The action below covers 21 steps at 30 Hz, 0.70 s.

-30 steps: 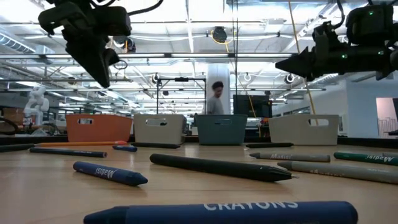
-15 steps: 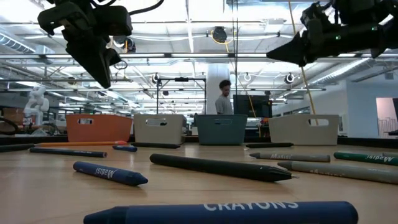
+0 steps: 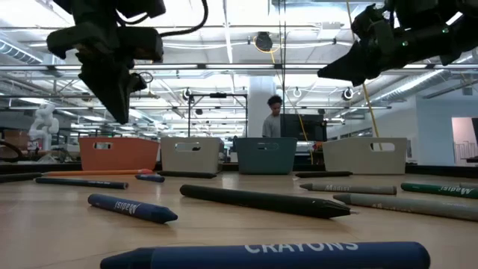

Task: Sort crayons/erasers/pens/pencils in bins
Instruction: Put the black pen into the left gray bin

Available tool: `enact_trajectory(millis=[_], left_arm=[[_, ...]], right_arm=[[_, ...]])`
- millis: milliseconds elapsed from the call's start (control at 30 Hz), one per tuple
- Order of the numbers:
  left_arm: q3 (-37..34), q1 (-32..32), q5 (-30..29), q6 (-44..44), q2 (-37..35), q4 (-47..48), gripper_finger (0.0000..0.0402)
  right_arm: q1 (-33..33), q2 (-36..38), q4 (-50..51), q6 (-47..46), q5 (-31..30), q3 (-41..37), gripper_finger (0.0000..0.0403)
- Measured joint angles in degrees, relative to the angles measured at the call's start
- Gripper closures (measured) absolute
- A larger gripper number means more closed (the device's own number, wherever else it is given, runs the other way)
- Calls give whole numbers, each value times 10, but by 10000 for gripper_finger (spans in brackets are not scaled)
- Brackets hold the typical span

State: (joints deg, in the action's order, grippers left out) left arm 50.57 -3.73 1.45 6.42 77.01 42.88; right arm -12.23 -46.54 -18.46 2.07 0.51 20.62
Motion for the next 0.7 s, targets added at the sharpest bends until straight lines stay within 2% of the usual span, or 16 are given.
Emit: enact_trajectory(millis=[300,533,700], left_arm=[[0,0,1,-1,26,3,376],[0,-2,1,12,26,0,376],[0,-2,1,13,26,0,376]], right_arm=[[4,21,-9,39,-2,-12,403],[-2,92,-116,61,33,-109,403],[-9,156,-129,48,43,-149,403]])
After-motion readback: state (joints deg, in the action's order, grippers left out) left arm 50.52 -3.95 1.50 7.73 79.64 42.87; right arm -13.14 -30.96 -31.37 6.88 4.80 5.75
